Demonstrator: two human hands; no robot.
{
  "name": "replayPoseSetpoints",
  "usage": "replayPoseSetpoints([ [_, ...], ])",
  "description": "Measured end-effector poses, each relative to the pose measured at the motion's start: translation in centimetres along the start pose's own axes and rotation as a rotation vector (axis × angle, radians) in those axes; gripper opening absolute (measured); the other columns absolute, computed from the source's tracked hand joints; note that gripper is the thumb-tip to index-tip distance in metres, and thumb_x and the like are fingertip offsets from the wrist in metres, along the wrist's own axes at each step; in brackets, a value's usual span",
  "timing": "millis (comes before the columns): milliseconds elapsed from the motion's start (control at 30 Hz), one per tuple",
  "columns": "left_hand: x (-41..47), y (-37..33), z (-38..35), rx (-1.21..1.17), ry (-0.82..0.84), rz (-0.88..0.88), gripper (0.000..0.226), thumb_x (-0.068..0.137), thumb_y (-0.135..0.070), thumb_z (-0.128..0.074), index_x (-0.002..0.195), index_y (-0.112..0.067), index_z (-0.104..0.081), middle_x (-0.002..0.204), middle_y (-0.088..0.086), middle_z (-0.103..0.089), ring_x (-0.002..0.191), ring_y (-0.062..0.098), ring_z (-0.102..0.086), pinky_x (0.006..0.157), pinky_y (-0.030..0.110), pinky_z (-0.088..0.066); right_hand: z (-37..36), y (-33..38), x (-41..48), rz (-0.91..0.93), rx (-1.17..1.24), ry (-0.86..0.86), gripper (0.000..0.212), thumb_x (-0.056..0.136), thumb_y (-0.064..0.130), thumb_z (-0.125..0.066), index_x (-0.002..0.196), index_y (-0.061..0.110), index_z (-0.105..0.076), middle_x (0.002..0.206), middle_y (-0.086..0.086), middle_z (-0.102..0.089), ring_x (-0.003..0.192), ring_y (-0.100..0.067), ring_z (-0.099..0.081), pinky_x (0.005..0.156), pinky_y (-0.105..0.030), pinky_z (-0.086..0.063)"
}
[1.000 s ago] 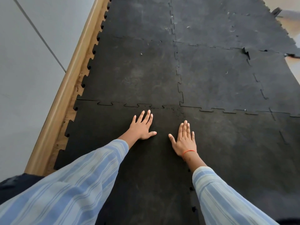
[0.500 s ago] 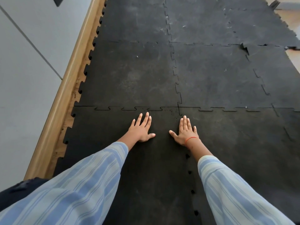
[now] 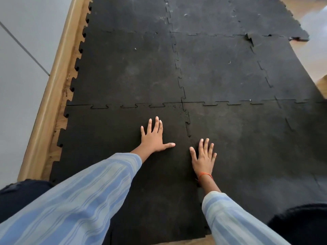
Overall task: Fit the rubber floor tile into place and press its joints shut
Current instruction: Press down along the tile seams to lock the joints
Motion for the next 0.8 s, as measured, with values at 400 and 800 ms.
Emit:
replayPoseSetpoints([
  [400, 1.3, -4.4, 0.0, -0.221, -0.062, 0.202, 0.131, 0.072, -0.082, -0.05, 0.15, -0.008, 0.024, 0.156, 0.008, 0.034, 0.144, 0.034, 0.029, 0.113, 0.062, 0.006, 2.2, 0.5, 4.3, -0.225, 0.138, 0.209, 0.101, 0.083, 0.043, -0.068, 0.152, 0.033, 0.005, 0.159, -0.002, 0.026, 0.146, -0.031, 0.022, 0.115, -0.059, 0.002],
  [800, 0.3, -5.2, -1.1, 0.093, 0.076, -0.055, 0.148, 0.059, -0.083, -0.062, 0.149, -0.007, 0.026, 0.152, 0.021, 0.037, 0.142, 0.037, 0.03, 0.115, 0.061, 0.006, 1.2, -3.4, -0.3, -0.01, 0.052, 0.348, 0.117, 0.073, 0.038, -0.079, 0.153, 0.027, 0.007, 0.158, -0.003, 0.028, 0.145, -0.028, 0.027, 0.117, -0.052, 0.005],
])
Point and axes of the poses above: each hand's wrist, its own x-axis towards the middle knuckle, its own z-axis out of the back of the hand, y = z × x, the point moved 8 cm from there along x, towards the middle knuckle
